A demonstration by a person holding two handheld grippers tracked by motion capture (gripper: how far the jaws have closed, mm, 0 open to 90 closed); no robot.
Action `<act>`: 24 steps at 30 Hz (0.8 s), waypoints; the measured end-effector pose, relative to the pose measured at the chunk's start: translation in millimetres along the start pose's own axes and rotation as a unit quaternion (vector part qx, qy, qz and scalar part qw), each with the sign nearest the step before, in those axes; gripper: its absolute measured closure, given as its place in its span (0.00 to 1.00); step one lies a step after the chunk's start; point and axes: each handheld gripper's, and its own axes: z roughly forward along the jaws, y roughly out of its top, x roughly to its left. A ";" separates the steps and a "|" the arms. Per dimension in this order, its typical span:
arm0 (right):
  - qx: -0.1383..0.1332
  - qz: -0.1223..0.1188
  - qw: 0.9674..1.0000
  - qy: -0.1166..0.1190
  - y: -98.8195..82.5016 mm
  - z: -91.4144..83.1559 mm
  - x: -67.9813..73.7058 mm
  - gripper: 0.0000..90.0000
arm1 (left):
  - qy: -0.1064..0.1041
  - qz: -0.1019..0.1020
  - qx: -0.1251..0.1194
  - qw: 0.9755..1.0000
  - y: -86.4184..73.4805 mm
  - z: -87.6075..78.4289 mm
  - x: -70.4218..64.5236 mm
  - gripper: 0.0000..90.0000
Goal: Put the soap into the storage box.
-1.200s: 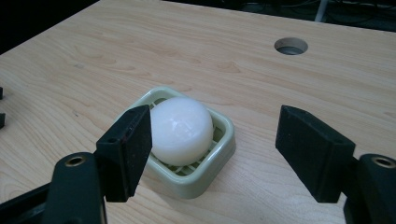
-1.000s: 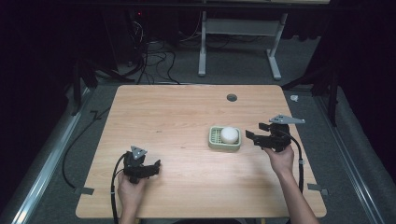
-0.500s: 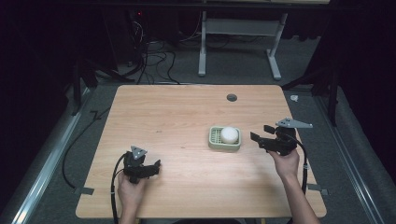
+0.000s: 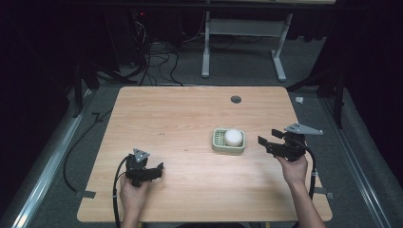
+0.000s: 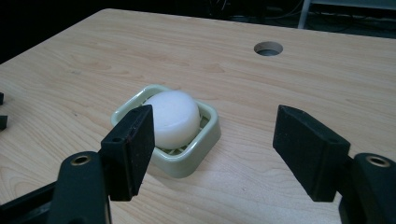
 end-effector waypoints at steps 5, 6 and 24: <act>-0.003 0.002 1.000 -0.002 -1.5 -4.4 -0.4 0.34 | 0.000 0.000 0.000 1.000 0.0 0.0 0.0 0.18; -0.004 0.003 1.000 -0.002 -1.9 -5.4 -0.3 0.34 | 0.000 0.000 0.000 1.000 0.0 0.0 0.0 0.18; -0.010 0.012 1.000 -0.006 -12.8 -17.6 -0.3 0.34 | 0.000 0.000 0.000 1.000 0.0 0.0 -0.1 0.18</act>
